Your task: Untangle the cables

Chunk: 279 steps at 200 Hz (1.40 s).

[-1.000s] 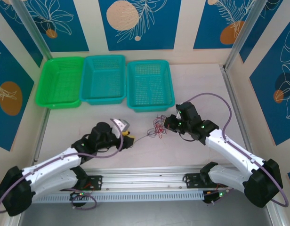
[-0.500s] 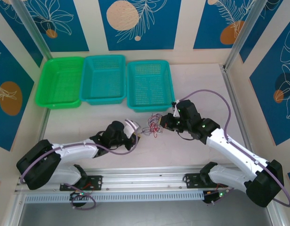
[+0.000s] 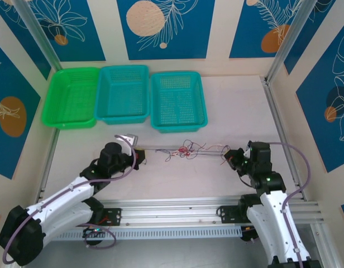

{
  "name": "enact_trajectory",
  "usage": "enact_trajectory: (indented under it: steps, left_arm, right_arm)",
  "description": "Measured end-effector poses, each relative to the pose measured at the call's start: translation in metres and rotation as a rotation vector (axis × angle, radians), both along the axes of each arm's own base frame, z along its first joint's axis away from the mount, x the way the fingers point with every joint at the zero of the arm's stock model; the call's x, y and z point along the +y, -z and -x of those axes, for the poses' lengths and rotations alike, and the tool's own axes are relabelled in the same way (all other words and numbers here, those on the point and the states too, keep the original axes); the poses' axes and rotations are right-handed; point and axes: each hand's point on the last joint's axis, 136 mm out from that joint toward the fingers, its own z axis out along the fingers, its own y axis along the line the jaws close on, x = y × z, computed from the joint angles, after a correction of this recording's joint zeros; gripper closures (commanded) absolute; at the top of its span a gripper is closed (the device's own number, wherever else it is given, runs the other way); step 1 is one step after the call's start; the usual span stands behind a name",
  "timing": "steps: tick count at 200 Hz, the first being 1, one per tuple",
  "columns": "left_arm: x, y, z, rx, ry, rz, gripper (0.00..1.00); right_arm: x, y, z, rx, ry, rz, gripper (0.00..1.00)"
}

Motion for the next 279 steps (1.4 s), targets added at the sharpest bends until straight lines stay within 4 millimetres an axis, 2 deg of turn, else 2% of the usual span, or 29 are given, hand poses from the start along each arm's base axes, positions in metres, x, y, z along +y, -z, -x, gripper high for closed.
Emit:
enact_trajectory:
  steps: [5, 10, 33, 44, 60, 83, 103, 119, 137, 151, 162, 173, 183, 190, 205, 218, 236, 252, 269, 279]
  left_arm:
    - [0.001, 0.002, 0.001, 0.010, 0.000, 0.001, 1.00]
    - [0.002, 0.004, 0.001, 0.018, -0.001, 0.002, 1.00]
    - [0.005, 0.018, -0.002, 0.068, -0.013, -0.017, 1.00]
    - [0.008, 0.028, -0.006, 0.093, -0.027, -0.036, 1.00]
    - [0.008, 0.046, -0.006, 0.140, -0.015, -0.070, 1.00]
    - [0.007, 0.068, 0.000, 0.209, 0.003, -0.112, 1.00]
    - [0.008, 0.076, 0.003, 0.234, 0.009, -0.131, 1.00]
    - [0.007, 0.073, 0.003, 0.225, 0.010, -0.126, 1.00]
    - [0.007, 0.066, 0.002, 0.205, 0.011, -0.114, 1.00]
    - [0.006, 0.062, 0.002, 0.190, 0.012, -0.105, 1.00]
    - [0.006, 0.059, 0.002, 0.184, 0.012, -0.102, 1.00]
    - [0.008, 0.059, 0.002, 0.184, 0.006, -0.106, 1.00]
    - [0.011, 0.059, 0.003, 0.186, -0.005, -0.115, 1.00]
    - [0.012, 0.060, 0.003, 0.186, -0.013, -0.120, 1.00]
    - [0.018, 0.060, 0.003, 0.189, -0.036, -0.132, 1.00]
    - [0.023, 0.060, 0.003, 0.190, -0.063, -0.147, 1.00]
    - [0.037, 0.060, 0.003, 0.199, -0.131, -0.178, 1.00]
    - [0.045, 0.057, 0.007, 0.208, -0.167, -0.179, 1.00]
    - [0.051, 0.041, 0.007, 0.184, -0.195, -0.125, 1.00]
    - [0.054, 0.029, 0.006, 0.165, -0.207, -0.078, 1.00]
  right_arm:
    - [0.002, 0.010, 0.002, 0.024, -0.008, -0.010, 1.00]
    - [0.005, 0.021, 0.005, 0.049, -0.018, -0.017, 0.96]
    - [0.017, 0.071, 0.024, 0.208, -0.067, 0.011, 0.53]
    - [0.016, 0.085, 0.032, 0.266, -0.085, 0.074, 0.43]
    - [0.021, 0.084, 0.035, 0.270, -0.150, 0.160, 0.41]
    - [0.045, 0.046, 0.015, 0.145, -0.278, 0.241, 0.41]
    - [0.086, 0.008, -0.003, 0.032, -0.417, 0.287, 0.42]
    - [0.133, -0.011, -0.011, -0.024, -0.545, 0.320, 0.42]
    - [0.193, -0.012, -0.015, -0.052, -0.701, 0.389, 0.42]
    - [0.232, -0.002, -0.018, -0.065, -0.797, 0.457, 0.42]
    - [0.255, 0.010, -0.022, -0.067, -0.847, 0.508, 0.43]
    - [0.266, 0.027, -0.028, -0.050, -0.870, 0.552, 0.44]
    - [0.269, 0.045, -0.030, -0.022, -0.886, 0.584, 0.44]
    - [0.267, 0.059, -0.030, 0.009, -0.895, 0.609, 0.48]
    - [0.259, 0.085, -0.028, 0.073, -0.906, 0.662, 0.69]
    - [0.250, 0.095, -0.029, 0.107, -0.884, 0.698, 0.84]
    - [0.244, 0.090, -0.033, 0.104, -0.830, 0.701, 0.88]
    - [0.234, 0.079, -0.035, 0.083, -0.770, 0.649, 0.88]
    - [0.223, 0.057, -0.036, 0.036, -0.702, 0.539, 0.87]
    - [0.208, 0.043, -0.039, 0.013, -0.650, 0.476, 0.87]
